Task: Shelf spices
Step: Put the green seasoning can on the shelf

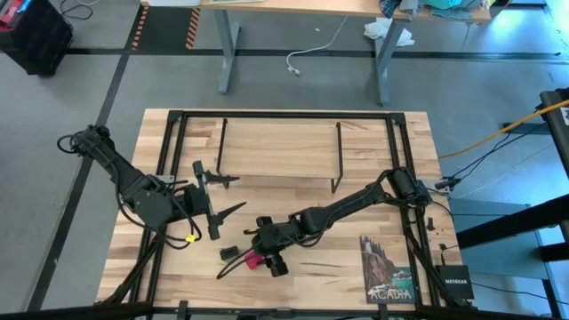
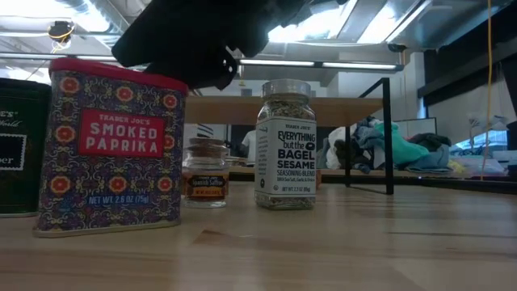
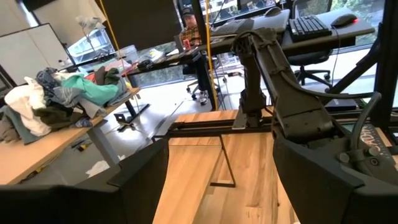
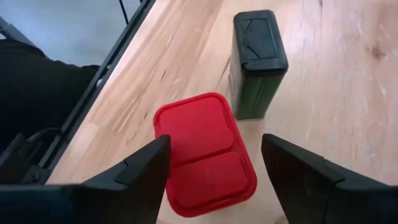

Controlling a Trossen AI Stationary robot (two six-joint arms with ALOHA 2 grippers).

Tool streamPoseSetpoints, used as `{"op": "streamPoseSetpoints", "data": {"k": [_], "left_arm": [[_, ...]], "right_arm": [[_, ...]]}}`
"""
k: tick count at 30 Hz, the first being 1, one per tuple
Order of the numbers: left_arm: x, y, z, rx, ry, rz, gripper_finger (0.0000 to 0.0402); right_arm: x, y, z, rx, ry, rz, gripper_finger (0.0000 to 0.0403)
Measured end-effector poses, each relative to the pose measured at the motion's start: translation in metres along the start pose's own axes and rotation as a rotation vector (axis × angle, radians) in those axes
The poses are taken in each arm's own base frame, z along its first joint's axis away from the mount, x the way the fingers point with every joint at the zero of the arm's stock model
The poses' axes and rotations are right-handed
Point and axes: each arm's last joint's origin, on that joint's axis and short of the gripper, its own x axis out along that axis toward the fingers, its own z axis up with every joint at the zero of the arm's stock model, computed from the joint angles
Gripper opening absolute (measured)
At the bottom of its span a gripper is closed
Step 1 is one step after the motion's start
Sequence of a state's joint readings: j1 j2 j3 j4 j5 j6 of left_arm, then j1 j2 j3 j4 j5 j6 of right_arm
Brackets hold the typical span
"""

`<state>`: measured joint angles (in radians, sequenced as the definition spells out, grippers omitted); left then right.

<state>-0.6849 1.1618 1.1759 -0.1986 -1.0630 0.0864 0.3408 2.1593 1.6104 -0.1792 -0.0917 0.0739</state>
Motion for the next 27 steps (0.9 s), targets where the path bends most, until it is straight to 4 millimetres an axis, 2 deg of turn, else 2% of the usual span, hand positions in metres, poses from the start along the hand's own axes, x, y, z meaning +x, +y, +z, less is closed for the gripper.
{"op": "streamPoseSetpoints", "data": {"k": [5, 12, 15, 18, 21, 24, 27], "left_arm": [[0.000, 0.000, 0.000, 0.006, 0.000, 0.000, 0.0282], [0.000, 0.000, 0.000, 0.003, 0.000, 0.000, 0.0282], [0.000, 0.000, 0.000, -0.002, 0.000, 0.000, 0.0282], [0.000, 0.000, 0.000, -0.010, 0.000, 0.005, 0.0282], [0.000, 0.002, -0.001, -0.024, 0.011, 0.082, 0.0282], [-0.001, 0.004, -0.005, -0.008, 0.035, 0.128, 0.0282], [-0.001, 0.004, -0.009, -0.002, 0.053, 0.135, 0.0282]], "right_arm": [[-0.004, 0.000, 0.003, -0.005, -0.003, -0.010, 0.0259], [-0.028, 0.009, 0.041, -0.105, -0.048, -0.011, 0.0259], [-0.039, 0.014, 0.057, -0.193, -0.046, -0.068, 0.0259], [-0.056, 0.020, 0.075, -0.291, -0.018, -0.191, 0.0259], [-0.078, 0.025, 0.095, -0.373, -0.017, -0.307, 0.0259], [-0.104, 0.032, 0.113, -0.422, -0.024, -0.390, 0.0260], [-0.139, 0.043, 0.129, -0.473, -0.045, -0.483, 0.0260]]}}
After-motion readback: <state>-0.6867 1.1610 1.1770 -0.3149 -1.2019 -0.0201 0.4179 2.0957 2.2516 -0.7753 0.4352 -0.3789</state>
